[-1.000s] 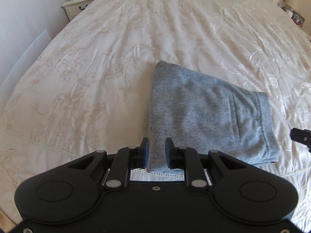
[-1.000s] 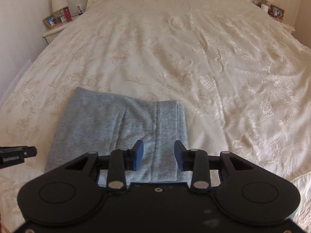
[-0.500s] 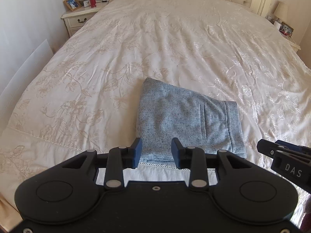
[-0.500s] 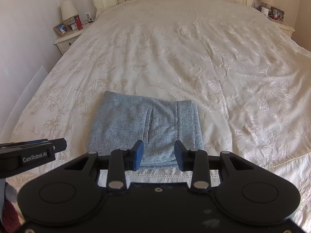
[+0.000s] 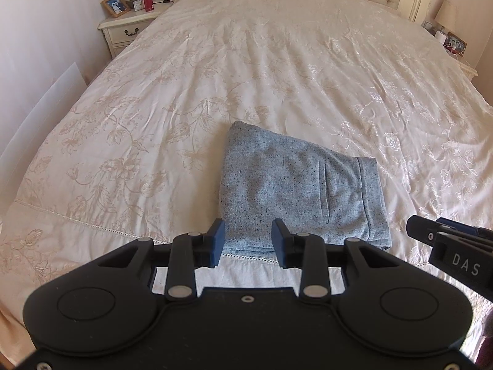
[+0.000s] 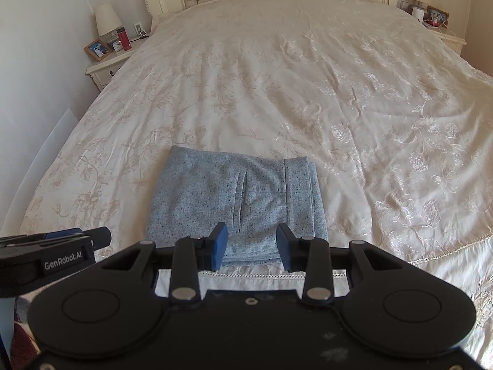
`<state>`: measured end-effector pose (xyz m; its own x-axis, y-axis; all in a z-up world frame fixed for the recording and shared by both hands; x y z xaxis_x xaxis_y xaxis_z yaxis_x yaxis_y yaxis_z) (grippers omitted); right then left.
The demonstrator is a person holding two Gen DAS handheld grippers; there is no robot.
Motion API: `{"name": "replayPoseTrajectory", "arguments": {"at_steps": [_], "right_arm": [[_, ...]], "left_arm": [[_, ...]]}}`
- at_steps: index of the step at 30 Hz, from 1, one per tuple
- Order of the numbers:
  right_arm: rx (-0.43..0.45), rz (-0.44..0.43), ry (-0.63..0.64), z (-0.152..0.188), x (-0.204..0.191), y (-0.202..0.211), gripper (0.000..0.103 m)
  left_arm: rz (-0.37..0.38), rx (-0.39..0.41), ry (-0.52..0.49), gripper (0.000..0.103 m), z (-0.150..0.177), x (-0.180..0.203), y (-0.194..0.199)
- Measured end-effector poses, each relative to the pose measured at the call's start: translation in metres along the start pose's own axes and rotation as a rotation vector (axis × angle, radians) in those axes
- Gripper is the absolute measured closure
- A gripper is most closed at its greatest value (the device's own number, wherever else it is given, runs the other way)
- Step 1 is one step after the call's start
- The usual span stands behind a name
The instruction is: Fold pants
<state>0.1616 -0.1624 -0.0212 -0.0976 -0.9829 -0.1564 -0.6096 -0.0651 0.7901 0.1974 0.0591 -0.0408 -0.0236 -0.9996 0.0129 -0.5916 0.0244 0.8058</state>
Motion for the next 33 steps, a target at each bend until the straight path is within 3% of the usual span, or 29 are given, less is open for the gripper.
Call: {"name": "replayPoseTrajectory", "arguments": {"at_steps": [33], "right_arm": [[-0.023, 0.027, 0.013, 0.0067, -0.002, 0.001, 0.065]], "left_arm": [[-0.009, -0.005, -0.024, 0.059, 0.0082, 0.0067, 0.0061]]}}
Point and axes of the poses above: each gripper's, at about its wrist camera, not at the fingertips, and y roughly against the way its jaws point, x to its right, z to its underside, the point moved 4 cm from there along -y, roughly the way its jaws point, and after that the axes turned 4 degrees about x, right-handed, at the moved point
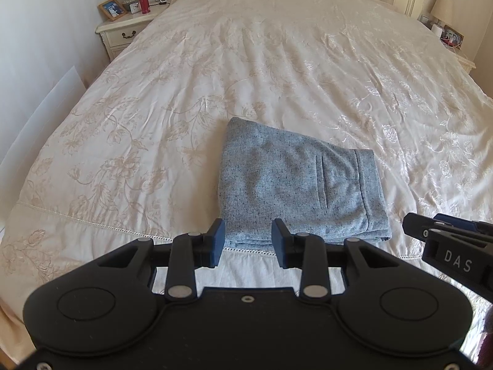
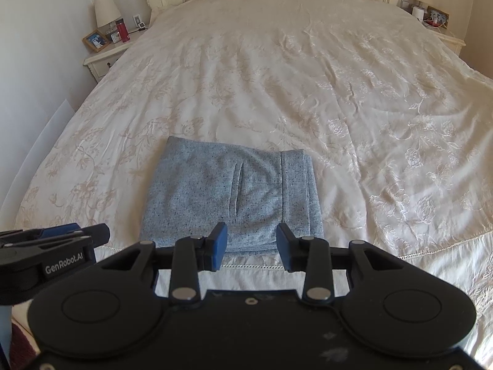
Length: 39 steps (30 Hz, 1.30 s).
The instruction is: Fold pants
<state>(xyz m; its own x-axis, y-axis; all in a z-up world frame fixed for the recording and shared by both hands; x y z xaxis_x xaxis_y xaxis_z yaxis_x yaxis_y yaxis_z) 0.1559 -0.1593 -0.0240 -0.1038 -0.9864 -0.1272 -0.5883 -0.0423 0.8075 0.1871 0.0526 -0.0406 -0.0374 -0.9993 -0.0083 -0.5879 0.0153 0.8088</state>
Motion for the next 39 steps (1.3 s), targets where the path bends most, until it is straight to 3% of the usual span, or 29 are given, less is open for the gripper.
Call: {"name": "replayPoseTrajectory", "arguments": {"at_steps": [39], "right_arm": [[-0.026, 0.004, -0.026, 0.003, -0.001, -0.012, 0.065]], "left_arm": [[-0.01, -0.017, -0.035, 0.059, 0.003, 0.004, -0.009]]}}
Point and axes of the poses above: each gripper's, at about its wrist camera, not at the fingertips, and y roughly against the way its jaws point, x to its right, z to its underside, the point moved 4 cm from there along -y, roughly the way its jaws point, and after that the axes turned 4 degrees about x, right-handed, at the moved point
